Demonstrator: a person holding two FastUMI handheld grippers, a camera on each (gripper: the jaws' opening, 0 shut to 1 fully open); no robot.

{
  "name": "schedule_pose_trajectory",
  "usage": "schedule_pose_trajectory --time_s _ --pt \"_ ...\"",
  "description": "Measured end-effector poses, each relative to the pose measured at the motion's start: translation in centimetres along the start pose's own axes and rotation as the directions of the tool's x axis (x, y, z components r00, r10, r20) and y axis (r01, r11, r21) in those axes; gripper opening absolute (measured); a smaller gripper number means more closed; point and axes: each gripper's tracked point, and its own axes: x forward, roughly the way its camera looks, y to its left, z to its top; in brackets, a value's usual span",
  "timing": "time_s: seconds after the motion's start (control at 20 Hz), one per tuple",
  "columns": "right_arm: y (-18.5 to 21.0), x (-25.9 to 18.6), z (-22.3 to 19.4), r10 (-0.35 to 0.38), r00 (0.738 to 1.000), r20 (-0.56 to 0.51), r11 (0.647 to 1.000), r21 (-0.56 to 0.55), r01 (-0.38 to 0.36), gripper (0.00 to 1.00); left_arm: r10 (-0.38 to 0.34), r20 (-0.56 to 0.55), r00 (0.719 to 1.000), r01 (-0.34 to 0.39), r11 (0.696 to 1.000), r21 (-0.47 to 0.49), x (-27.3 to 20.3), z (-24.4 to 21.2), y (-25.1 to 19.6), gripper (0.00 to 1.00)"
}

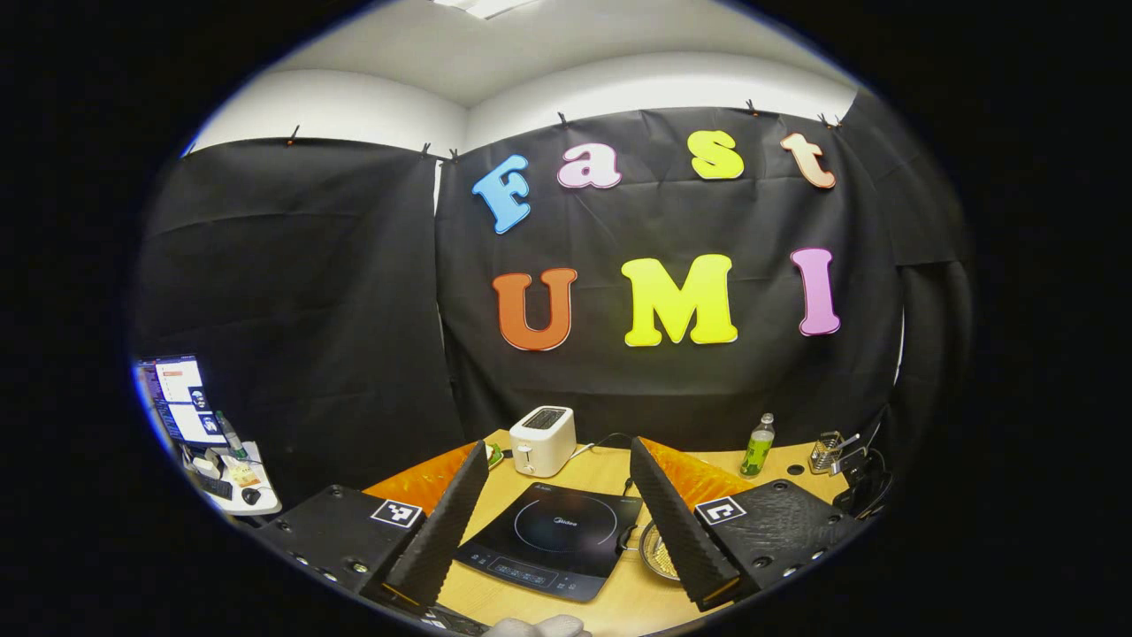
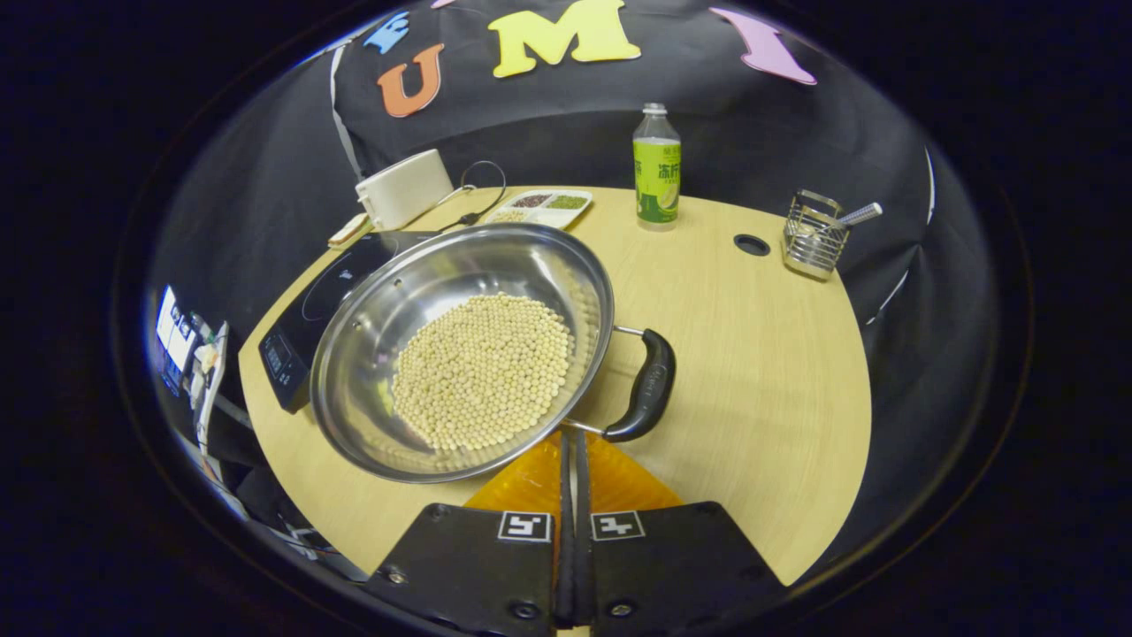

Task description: First push the handle of the pot to place it horizontally, then grasp the pot with both hands and set it on the induction cooktop.

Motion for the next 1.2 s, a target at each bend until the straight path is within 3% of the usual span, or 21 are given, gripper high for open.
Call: schedule_pose_trajectory --time_s 0.4,0.5,0.65,0.7,1.0,1.2 --pt "-0.9 -3.5 0.2 -0.153 0.985 0.080 0.988 0.033 0.151 0.02 -0.095 -0.006 0.995 0.096 0.995 0.025 2.3 -1.5 0.8 0.96" --pt "-0.8 -4.8 0.3 -0.183 0.977 0.109 0.982 0.061 0.177 0.17 -0.127 -0.017 0.992 0.128 0.992 0.023 3.2 -2.2 1.1 0.96" --pt "-0.1 -6.6 -0.1 -0.226 0.966 0.129 0.972 0.089 0.216 0.74 -0.187 -0.019 0.982 0.187 0.982 0.009 4.6 -3.3 1.1 0.96" --pt "-0.4 -7.2 0.0 -0.260 0.955 0.141 0.964 0.104 0.247 0.83 -0.205 -0.023 0.978 0.205 0.979 0.007 4.9 -3.9 1.2 0.96" --pt "0.9 -9.7 -0.4 -0.350 0.920 0.177 0.927 0.205 0.313 0.92 -0.311 -0.071 0.948 0.312 0.950 0.012 7.6 -9.5 0.3 0.96" --pt "2.0 -9.6 -0.3 -0.345 0.922 0.174 0.930 0.199 0.311 0.94 -0.373 -0.168 0.912 0.372 0.927 -0.039 9.0 -14.4 -2.7 0.96"
